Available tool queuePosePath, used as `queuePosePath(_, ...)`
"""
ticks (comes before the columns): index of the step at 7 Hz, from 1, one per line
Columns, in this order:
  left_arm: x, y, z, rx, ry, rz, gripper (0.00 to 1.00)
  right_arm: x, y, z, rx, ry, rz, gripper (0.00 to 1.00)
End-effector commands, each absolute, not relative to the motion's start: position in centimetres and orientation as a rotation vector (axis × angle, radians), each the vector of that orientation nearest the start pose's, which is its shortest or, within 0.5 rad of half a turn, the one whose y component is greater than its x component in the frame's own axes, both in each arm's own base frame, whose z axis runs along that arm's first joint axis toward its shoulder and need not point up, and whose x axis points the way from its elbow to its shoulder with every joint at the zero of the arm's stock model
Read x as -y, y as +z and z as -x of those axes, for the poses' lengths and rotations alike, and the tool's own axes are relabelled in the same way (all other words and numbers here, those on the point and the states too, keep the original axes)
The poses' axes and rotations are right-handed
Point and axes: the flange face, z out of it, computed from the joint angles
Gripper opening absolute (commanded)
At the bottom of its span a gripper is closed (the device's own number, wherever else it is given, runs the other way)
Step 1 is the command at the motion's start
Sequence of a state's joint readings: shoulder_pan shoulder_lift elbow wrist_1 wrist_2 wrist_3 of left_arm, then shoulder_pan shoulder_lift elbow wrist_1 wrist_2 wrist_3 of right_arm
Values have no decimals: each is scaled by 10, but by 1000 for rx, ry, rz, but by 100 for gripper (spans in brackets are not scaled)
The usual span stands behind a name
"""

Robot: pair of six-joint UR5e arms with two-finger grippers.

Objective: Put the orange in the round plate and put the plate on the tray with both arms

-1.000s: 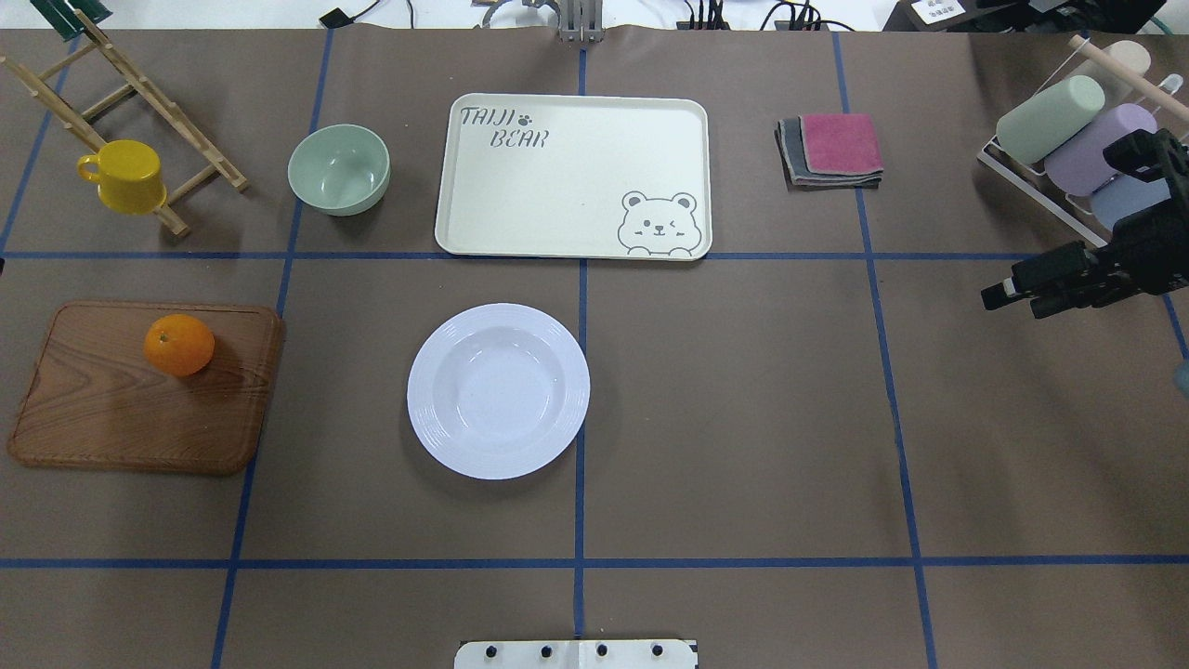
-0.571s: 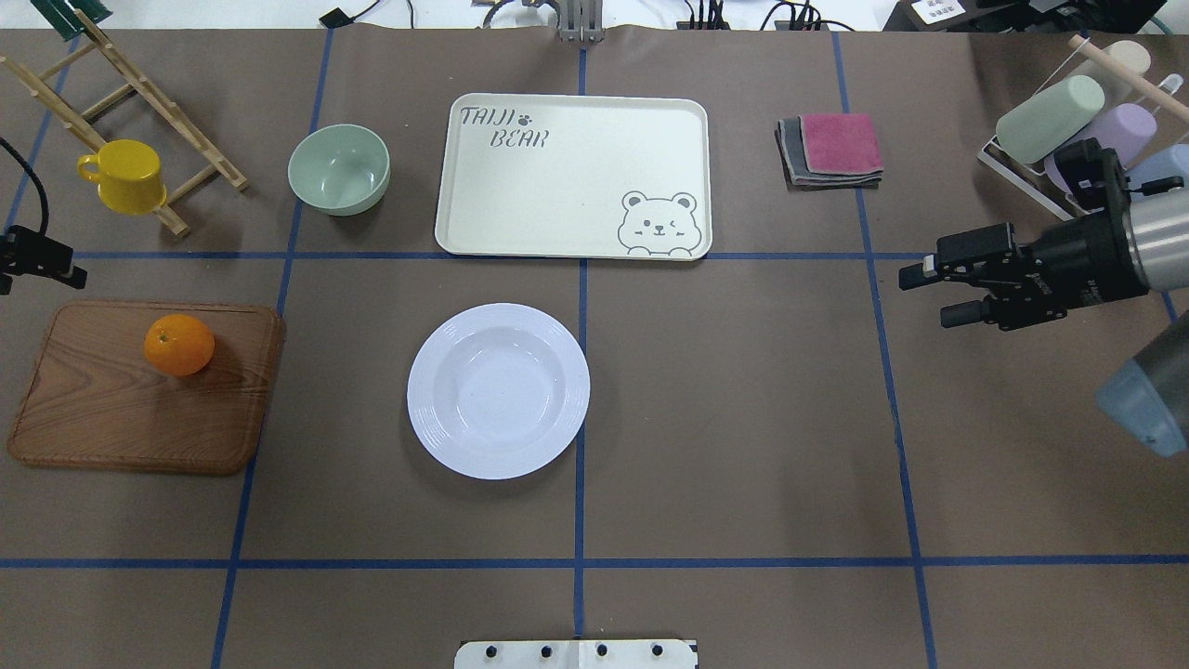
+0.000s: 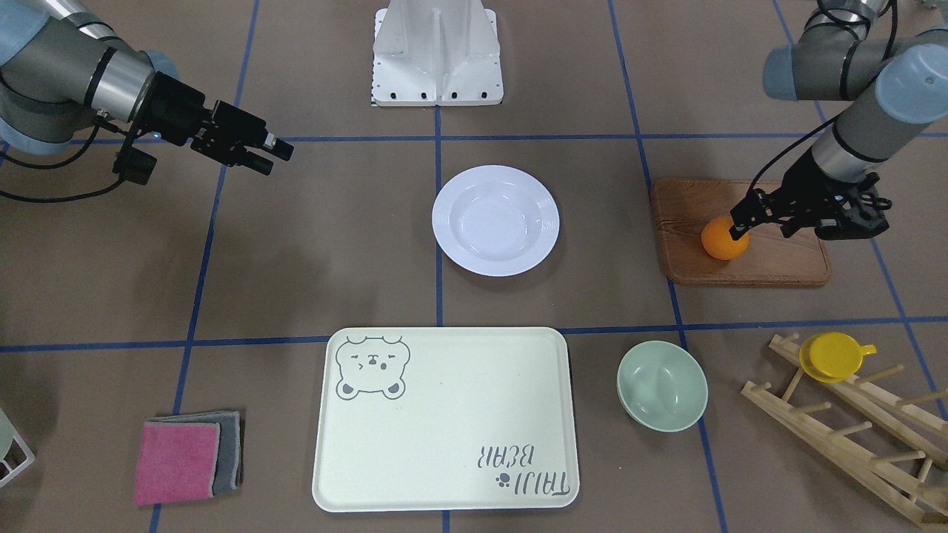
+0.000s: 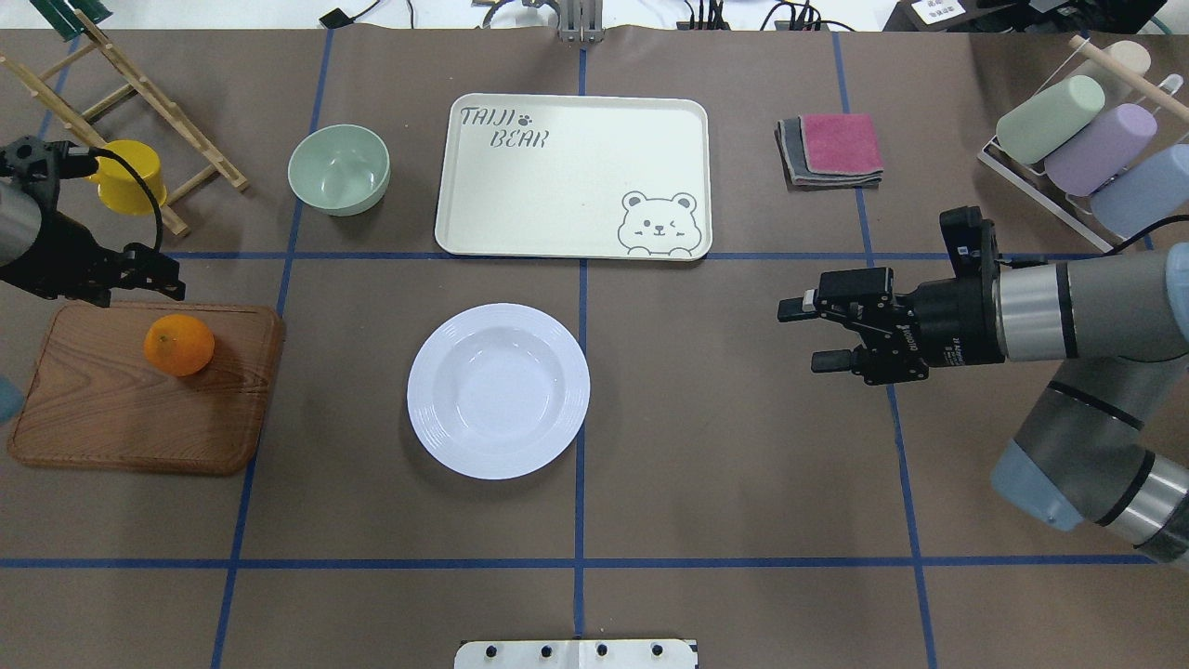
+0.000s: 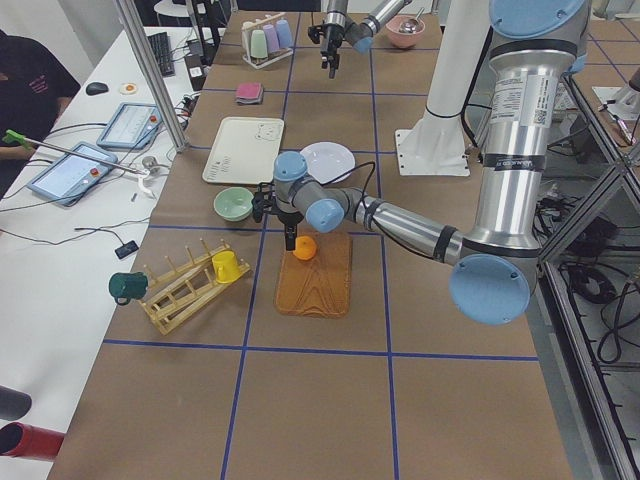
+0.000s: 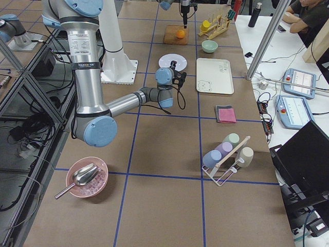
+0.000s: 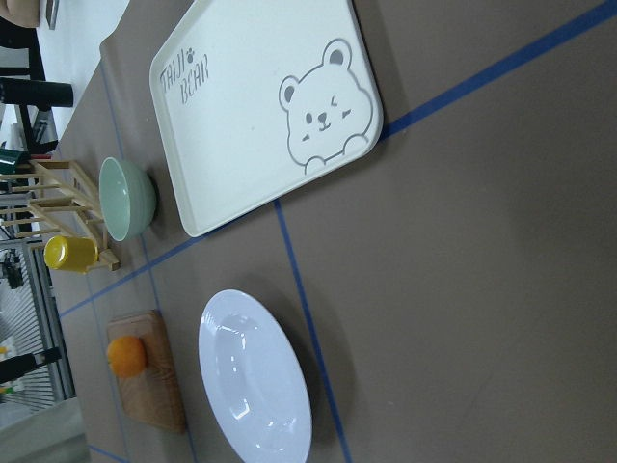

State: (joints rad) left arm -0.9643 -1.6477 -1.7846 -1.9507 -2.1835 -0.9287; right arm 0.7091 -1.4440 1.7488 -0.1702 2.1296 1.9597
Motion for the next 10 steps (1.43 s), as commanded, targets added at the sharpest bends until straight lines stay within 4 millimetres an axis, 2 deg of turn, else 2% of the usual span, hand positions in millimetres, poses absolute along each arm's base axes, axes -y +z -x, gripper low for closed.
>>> queuePosePath(1, 479, 479, -255, -863, -96, -46, 96, 366, 339, 369, 1736, 379, 118, 100)
queuePosePath(2, 476, 479, -260, -863, -90, -39, 96, 353, 325, 394, 1769, 396, 107, 100)
queuePosePath(3, 473, 482, -266, -859, -80, -30, 96, 349, 323, 400, 1774, 393, 108, 100)
queuePosePath(10, 470, 516, -287, -821, -68, 28, 96, 348, 322, 402, 1774, 389, 106, 100)
